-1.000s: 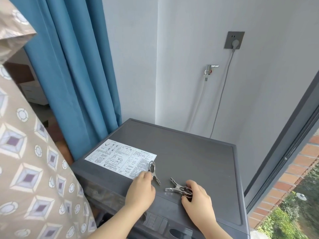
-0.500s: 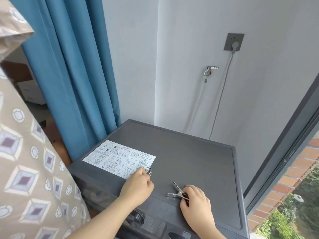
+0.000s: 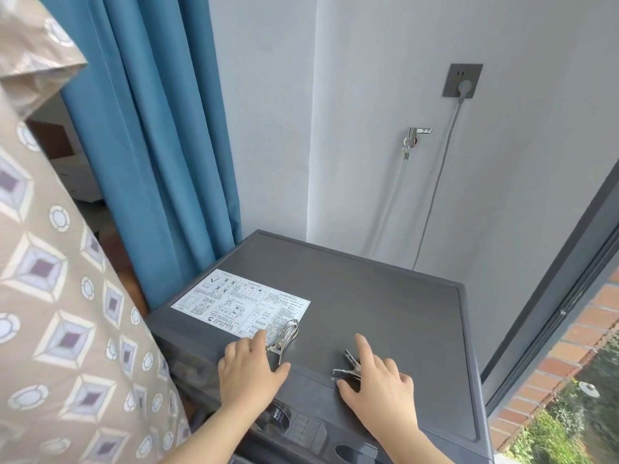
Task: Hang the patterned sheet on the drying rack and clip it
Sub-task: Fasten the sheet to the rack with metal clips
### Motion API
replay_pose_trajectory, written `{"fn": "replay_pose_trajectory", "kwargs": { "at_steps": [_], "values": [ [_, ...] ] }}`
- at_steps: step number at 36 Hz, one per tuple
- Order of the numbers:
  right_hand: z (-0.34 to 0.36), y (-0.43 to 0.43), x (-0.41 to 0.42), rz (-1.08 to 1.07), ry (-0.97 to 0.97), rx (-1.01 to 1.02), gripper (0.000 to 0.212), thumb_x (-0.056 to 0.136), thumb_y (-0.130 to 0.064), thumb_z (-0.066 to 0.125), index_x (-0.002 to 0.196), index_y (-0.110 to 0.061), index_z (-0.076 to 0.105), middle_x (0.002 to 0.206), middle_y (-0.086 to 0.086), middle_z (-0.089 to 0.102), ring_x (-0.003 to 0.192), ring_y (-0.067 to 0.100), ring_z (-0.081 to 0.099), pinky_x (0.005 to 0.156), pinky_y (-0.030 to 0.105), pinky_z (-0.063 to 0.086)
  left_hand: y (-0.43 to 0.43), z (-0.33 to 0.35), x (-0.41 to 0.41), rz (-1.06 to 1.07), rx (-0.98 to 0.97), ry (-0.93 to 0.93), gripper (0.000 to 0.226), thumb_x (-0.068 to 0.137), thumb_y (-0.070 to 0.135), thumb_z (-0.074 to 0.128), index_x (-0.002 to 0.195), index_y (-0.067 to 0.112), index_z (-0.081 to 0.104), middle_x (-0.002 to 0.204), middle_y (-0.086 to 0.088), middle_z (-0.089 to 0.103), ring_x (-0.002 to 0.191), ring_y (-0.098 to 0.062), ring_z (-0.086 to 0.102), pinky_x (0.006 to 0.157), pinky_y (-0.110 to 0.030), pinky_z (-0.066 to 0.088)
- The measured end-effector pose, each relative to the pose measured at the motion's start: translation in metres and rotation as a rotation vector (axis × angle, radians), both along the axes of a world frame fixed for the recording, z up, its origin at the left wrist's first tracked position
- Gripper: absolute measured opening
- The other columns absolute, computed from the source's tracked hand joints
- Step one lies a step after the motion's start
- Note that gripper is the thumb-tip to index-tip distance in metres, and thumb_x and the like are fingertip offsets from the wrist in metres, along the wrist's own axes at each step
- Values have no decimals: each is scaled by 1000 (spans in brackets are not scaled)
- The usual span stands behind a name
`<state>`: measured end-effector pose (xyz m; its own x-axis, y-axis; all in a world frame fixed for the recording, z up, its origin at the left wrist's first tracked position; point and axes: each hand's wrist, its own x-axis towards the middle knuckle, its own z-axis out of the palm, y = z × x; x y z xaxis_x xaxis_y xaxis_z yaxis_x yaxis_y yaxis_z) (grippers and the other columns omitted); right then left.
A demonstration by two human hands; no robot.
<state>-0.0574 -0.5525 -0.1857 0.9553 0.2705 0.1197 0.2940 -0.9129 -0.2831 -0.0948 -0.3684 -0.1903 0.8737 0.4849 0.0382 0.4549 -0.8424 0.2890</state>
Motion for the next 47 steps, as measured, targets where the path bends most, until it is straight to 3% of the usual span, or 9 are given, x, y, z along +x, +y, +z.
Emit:
{"fn": "replay_pose_trajectory", "kwargs": {
  "at_steps": [5, 9, 14, 18, 23, 29, 33, 38, 47],
  "values": [
    [-9, 7, 0, 72, -77, -11, 60, 86, -38, 54, 141, -26, 32, 103, -9, 66, 104, 21, 53, 83, 31, 39, 3, 4, -1, -27, -10, 70, 53, 83, 57, 49, 128, 30, 45, 129, 5, 46, 124, -19, 36, 100, -30, 31],
    [-7, 11, 0, 141, -235, 7, 72, 33, -36, 91, 99, -21, 66, 45, -11, 52, 51, 16, 53, 53, 19, 28, 9, 7, -6, -10, -157, 3, 47, 83, 44, 55, 125, 24, 47, 126, 2, 48, 121, -20, 41, 96, -31, 35],
    [19, 22, -1, 83, 116, 392, 61, 89, -29, 56, 141, -26, 25, 92, -8, 58, 88, 15, 52, 71, 23, 39, 21, 22, -19, 56, -400, -231, 43, 82, 22, 61, 123, 15, 47, 117, -2, 51, 113, -17, 50, 91, -27, 40],
    [43, 38, 1, 27, 406, 776, 53, 86, -7, 55, 129, -29, 33, 83, -6, 51, 63, 7, 52, 50, 12, 40, 34, 43, -30, 66, -405, -342, 50, 82, 28, 65, 126, 15, 45, 104, 5, 51, 105, -15, 50, 80, -22, 33],
    [65, 62, 1, 68, 685, 1087, 38, 78, 8, 53, 109, -14, 52, 78, 6, 49, 60, 16, 45, 57, 22, 38, 51, 69, -47, 104, -589, -419, 38, 76, 30, 73, 107, 23, 51, 109, 6, 58, 105, -15, 56, 94, -30, 42],
    [85, 92, -9, 152, 986, 1391, 30, 81, 13, 47, 95, -14, 51, 65, 4, 58, 65, 17, 55, 66, 27, 45, 67, 102, -74, 226, -719, -615, 20, 87, 4, 42, 83, 24, 41, 61, -5, 63, 67, -23, 66, 62, -29, 50],
    [97, 110, -21, 205, 1138, 1492, 26, 84, 11, 47, 90, -15, 50, 63, 2, 67, 70, 21, 61, 70, 30, 46, 72, 114, -98, 130, -679, -543, 12, 95, 9, 40, 87, 14, 48, 53, -13, 59, 35, -7, 52, 44, -24, 38],
    [105, 133, -40, 304, 1241, 1436, 22, 85, 4, 50, 83, -19, 51, 71, -3, 67, 77, 18, 63, 71, 29, 43, 78, 121, -125, 102, -568, -491, 9, 90, 40, 52, 89, 32, 56, 51, 3, 56, 43, -3, 55, 53, -20, 36],
    [120, 164, -70, 438, 1362, 1407, 21, 86, 2, 49, 88, -18, 53, 70, -2, 69, 64, 14, 62, 69, 28, 45, 91, 133, -155, 143, -507, -608, 15, 83, 32, 66, 67, 32, 67, 69, -3, 67, 70, -25, 64, 69, -32, 46]
  ]
}}
